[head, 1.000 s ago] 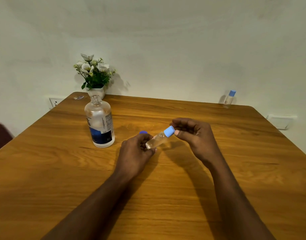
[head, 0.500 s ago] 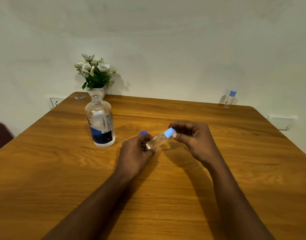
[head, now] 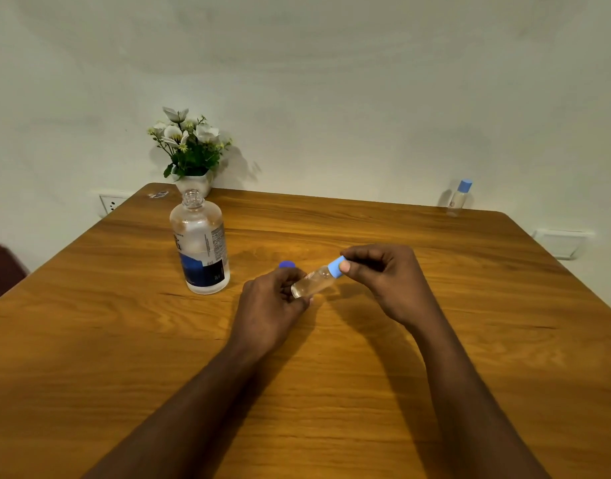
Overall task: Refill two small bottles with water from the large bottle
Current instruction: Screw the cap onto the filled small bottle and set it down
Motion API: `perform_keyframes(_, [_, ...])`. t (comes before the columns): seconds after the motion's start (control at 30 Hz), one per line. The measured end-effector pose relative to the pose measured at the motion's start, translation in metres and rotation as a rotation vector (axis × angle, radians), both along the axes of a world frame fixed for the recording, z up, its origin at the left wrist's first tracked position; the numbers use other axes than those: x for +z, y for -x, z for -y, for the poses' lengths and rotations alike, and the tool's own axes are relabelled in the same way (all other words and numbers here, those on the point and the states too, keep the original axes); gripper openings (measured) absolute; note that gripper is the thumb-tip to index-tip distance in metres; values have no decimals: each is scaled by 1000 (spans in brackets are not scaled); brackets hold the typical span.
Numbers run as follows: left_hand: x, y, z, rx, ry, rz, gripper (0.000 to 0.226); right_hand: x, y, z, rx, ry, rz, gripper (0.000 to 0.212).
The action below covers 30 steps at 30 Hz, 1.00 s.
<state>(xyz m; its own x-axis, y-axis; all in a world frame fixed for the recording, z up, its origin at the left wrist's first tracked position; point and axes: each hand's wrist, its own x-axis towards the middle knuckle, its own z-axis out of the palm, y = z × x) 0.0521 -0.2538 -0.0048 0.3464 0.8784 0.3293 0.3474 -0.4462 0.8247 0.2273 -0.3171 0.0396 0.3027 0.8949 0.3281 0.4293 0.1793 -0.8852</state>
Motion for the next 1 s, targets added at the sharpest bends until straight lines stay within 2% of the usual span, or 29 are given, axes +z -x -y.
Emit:
perform_keyframes(0.07, [0, 0, 0, 0, -3, -8, 36, -1, 1, -1, -52, 2, 49, 3])
perform_keyframes(0.2, [1, 0, 1, -2, 9, 9, 36, 1, -1, 1, -52, -9, 11, 11])
perform_keyframes(0.27, [1, 0, 1, -1, 10, -1, 38, 1, -2, 2, 23, 15, -5, 29])
perform_keyframes(0.33, [1, 0, 1, 0, 13, -13, 39, 1, -2, 2, 58, 41, 9, 33])
perform_keyframes(0.5, [0, 1, 0, -3, -7, -19, 38, -2, -1, -1, -75, 52, 80, 16])
perform_keyframes(0.57, [0, 1, 0, -2, -7, -22, 39, -2, 0, -1, -99, 48, 96, 23])
perform_keyframes(0.67, [-1, 0, -1, -5, 3, -1, 37, -1, -1, -1, -14, 90, 57, 39])
perform_keyframes(0.77, [-2, 1, -2, -6, 1, 2, 39, -2, 0, 0, 36, 91, 67, 32])
perform_keyframes(1.0, [1, 2, -1, -15, -56, -64, 41, 0, 4, 2, -15, 39, 161, 13])
